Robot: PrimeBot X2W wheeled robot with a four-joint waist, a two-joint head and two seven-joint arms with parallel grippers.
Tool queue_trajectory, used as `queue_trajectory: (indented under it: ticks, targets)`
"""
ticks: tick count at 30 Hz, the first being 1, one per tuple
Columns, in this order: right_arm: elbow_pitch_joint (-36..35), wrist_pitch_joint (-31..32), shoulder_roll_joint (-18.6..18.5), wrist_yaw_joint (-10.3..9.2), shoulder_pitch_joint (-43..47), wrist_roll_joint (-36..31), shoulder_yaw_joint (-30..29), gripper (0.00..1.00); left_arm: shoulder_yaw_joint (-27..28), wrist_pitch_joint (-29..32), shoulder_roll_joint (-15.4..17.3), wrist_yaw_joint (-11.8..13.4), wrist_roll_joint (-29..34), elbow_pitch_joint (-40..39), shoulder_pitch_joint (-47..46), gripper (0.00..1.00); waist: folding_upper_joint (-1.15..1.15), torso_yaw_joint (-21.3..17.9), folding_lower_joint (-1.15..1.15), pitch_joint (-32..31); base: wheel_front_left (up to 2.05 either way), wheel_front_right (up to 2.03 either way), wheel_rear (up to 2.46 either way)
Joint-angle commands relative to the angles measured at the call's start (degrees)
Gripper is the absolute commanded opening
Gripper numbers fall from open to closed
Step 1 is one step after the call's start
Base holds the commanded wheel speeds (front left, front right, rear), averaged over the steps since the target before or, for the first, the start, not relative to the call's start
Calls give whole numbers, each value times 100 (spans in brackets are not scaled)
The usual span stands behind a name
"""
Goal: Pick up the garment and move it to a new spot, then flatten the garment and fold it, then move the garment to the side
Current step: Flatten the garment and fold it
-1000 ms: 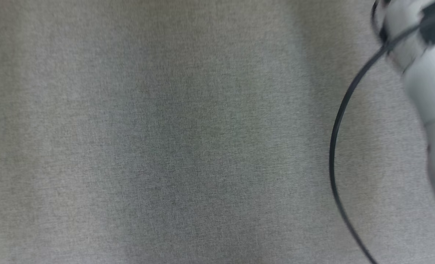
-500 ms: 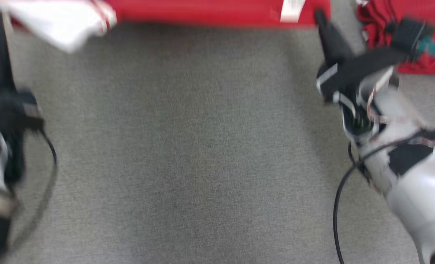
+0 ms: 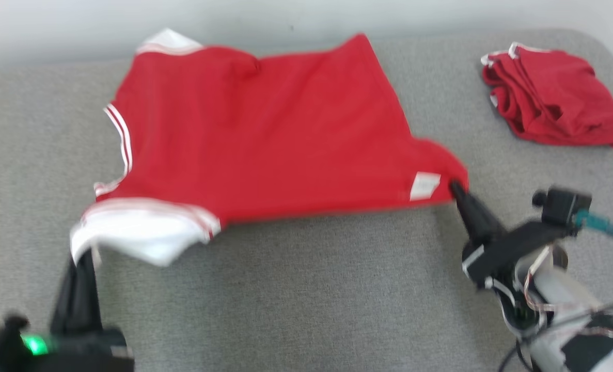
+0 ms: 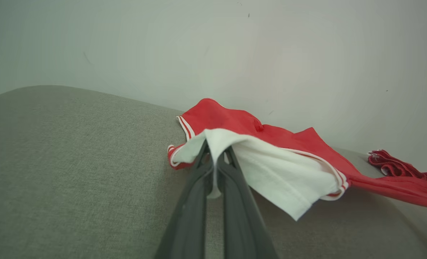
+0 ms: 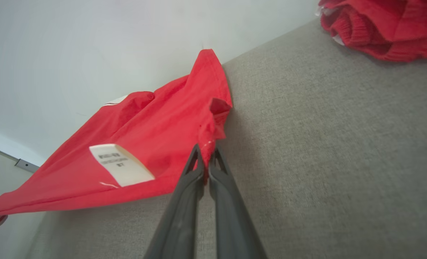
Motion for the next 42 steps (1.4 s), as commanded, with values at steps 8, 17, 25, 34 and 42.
queue_trajectory:
  ticks: [8,17,25,34,42]
  targets:
    - [-537,184,-328,-6,1225,-73,-263,0,199,-34,-511,-80,504,49,1358,0,1,136,2,-563,0,0,0]
    - [-1394,1119,-498,-6,2726,-324,-762,0,124,-32,-713,-69,887,297,2289,0,1,193,2,-905,0,0,0]
    - [-1925,1560,-239,-6,3376,-706,-1525,0,-11,24,-751,-119,824,323,2371,0,1,213,2,-857,0,0,0]
    - [-2216,1596,447,-5,3465,-896,-2374,0,-78,-12,-674,-234,1052,82,1783,0,1,199,2,-831,0,0,0]
    - [-2126,1991,968,-5,2915,-1125,-2612,0,31,7,-426,-489,1052,334,794,0,1,65,2,-760,0,0,0]
